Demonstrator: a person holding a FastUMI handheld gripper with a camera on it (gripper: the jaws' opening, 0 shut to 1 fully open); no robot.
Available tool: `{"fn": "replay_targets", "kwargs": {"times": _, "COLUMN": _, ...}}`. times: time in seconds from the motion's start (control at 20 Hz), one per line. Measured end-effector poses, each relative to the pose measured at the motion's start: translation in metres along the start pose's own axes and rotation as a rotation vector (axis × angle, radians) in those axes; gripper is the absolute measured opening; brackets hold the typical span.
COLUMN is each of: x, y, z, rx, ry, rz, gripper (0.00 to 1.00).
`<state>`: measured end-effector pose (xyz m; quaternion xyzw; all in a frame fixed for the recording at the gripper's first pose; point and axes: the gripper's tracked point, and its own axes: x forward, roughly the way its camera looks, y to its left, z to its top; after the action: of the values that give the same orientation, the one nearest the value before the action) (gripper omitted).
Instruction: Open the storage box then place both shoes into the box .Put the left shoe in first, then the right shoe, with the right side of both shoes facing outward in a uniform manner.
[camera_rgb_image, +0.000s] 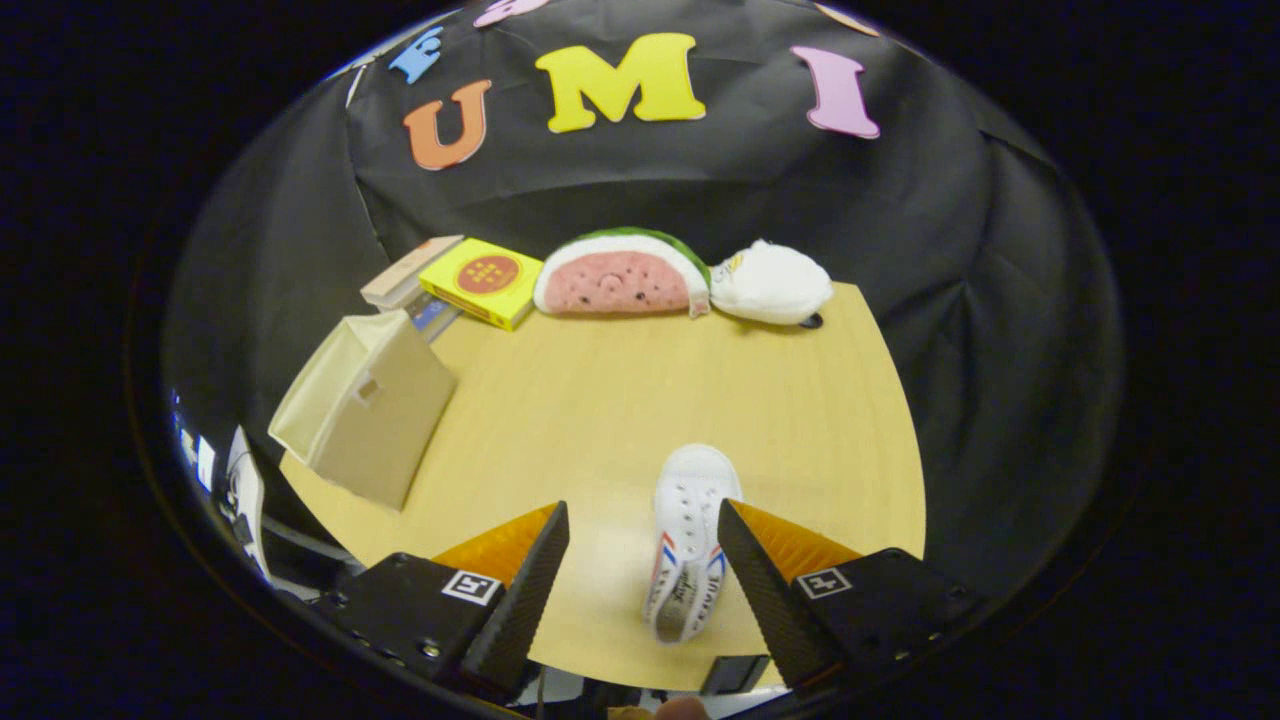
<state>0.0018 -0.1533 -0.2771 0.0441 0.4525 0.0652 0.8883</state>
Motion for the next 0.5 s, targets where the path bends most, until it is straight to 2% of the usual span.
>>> {"fn": "replay_targets", "kwargs": {"times": 0.3, "x": 0.042, "y": -0.049, "z": -0.049, "rx": 0.028, "ry": 0.199, "rz": -0.01, "gripper": 0.92}}
{"fn": "replay_targets", "kwargs": {"times": 0.5, "x": 0.065, "y": -0.059, "z": -0.064, "rx": 0.074, "ry": 0.28, "rz": 0.005, "gripper": 0.95}}
